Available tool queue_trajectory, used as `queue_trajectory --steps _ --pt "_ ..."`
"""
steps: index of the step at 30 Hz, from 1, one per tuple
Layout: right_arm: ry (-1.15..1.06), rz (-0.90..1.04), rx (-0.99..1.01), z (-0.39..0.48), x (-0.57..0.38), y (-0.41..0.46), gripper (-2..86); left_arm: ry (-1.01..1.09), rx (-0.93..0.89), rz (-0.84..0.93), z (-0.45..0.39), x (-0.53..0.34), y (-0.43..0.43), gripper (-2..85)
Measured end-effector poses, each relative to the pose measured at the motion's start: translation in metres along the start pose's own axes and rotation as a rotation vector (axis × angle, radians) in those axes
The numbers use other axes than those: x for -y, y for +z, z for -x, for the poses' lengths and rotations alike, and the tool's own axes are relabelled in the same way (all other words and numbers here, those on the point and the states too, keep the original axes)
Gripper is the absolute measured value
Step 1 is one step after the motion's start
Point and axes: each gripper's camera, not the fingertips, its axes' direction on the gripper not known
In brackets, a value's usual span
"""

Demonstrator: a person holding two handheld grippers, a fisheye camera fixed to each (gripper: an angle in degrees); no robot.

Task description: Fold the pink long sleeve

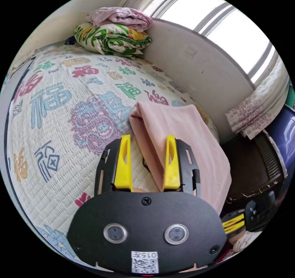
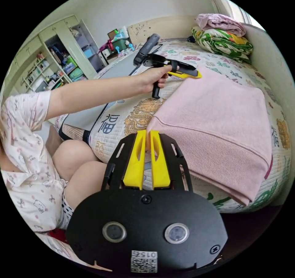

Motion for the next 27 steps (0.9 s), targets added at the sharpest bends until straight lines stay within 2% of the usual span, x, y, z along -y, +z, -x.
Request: queue_trajectory --steps 3,7,11,13,15,18,22,24,27 --pt "-0.028 0.11 -0.149 -0.016 0.001 0.038 1.8 0.015 -0.114 0.047 0.011 0.031 0.014 11.7" --pt "0.045 0.038 -0.087 -0.077 -0.015 0.028 1.7 -0.022 -0.174 0.123 0.018 0.05 0.022 2.2" --pt "0.08 -0.068 -0.011 -0.12 -0.025 0.0 1.6 0.053 -0.046 0.046 0.002 0.061 -0.018 0.9" --pt "0.045 0.025 -0.082 -0.143 -0.018 0.031 1.7 0.079 -0.01 0.055 -0.002 0.06 -0.021 1.0" --pt "0.032 0.084 -0.12 -0.165 -0.02 0.066 2.0 0.043 -0.034 0.119 0.012 0.056 -0.014 1.6" --pt "0.084 0.051 -0.099 -0.207 -0.041 0.064 3.1 -0.024 -0.096 0.102 0.03 0.052 -0.037 2.3" --pt "0.229 -0.069 -0.06 -0.263 -0.104 0.055 4.0 0.014 -0.027 0.094 0.026 0.033 -0.107 4.2" --pt "0.316 -0.167 -0.042 -0.283 -0.139 0.042 1.3 0.05 -0.028 0.06 0.021 0.015 -0.156 3.8" --pt "0.35 -0.355 0.091 -0.298 -0.193 0.009 0.1 0.136 -0.055 -0.097 0.011 -0.051 -0.302 3.9"
